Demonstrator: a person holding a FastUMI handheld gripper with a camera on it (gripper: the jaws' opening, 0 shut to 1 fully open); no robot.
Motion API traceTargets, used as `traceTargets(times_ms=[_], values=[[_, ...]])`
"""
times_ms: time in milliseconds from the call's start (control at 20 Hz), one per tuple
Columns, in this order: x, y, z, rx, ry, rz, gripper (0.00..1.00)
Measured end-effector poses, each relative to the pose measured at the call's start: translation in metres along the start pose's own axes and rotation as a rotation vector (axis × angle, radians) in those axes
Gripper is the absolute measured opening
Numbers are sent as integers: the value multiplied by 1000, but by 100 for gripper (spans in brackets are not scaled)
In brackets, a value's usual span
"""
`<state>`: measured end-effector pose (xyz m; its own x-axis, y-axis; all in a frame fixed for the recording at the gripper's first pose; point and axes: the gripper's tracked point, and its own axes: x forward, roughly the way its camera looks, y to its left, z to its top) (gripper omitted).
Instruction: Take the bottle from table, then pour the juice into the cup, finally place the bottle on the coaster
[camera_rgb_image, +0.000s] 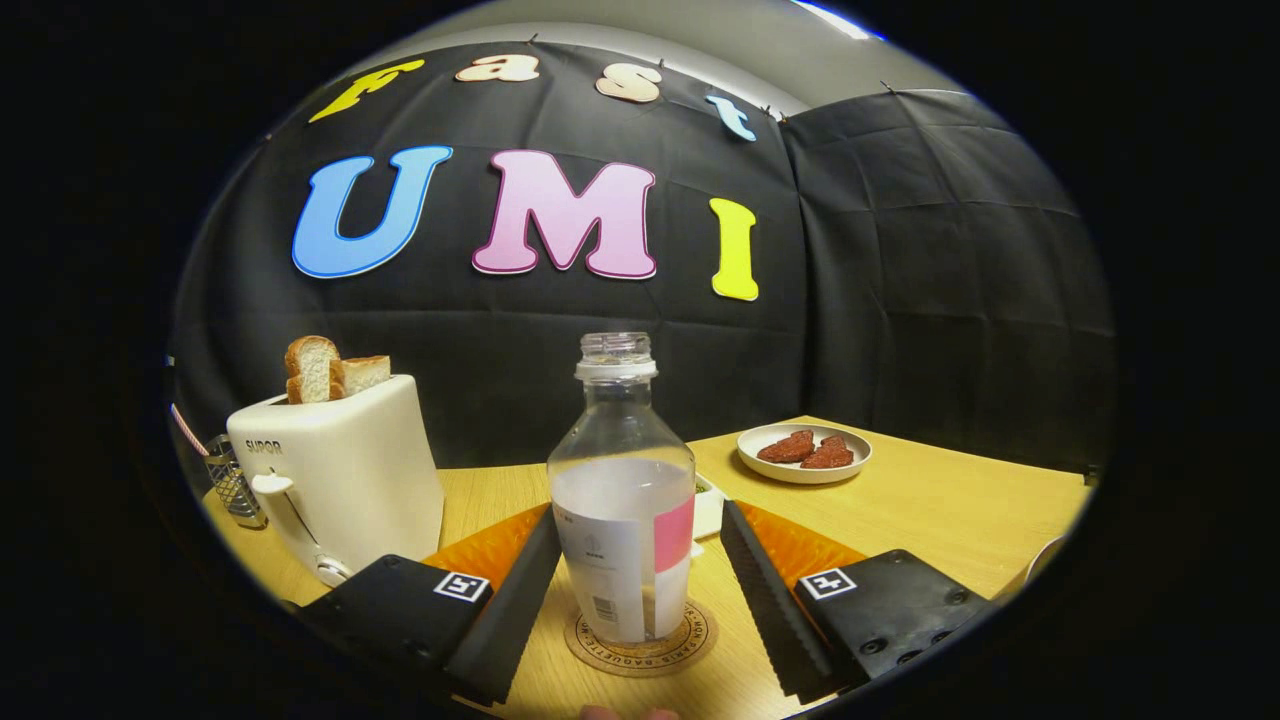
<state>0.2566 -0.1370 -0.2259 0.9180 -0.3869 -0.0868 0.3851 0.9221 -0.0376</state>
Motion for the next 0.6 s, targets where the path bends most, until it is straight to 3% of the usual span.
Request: traceTargets(times_ms=[600], values=[[-70, -11, 28, -14, 11, 28, 96]])
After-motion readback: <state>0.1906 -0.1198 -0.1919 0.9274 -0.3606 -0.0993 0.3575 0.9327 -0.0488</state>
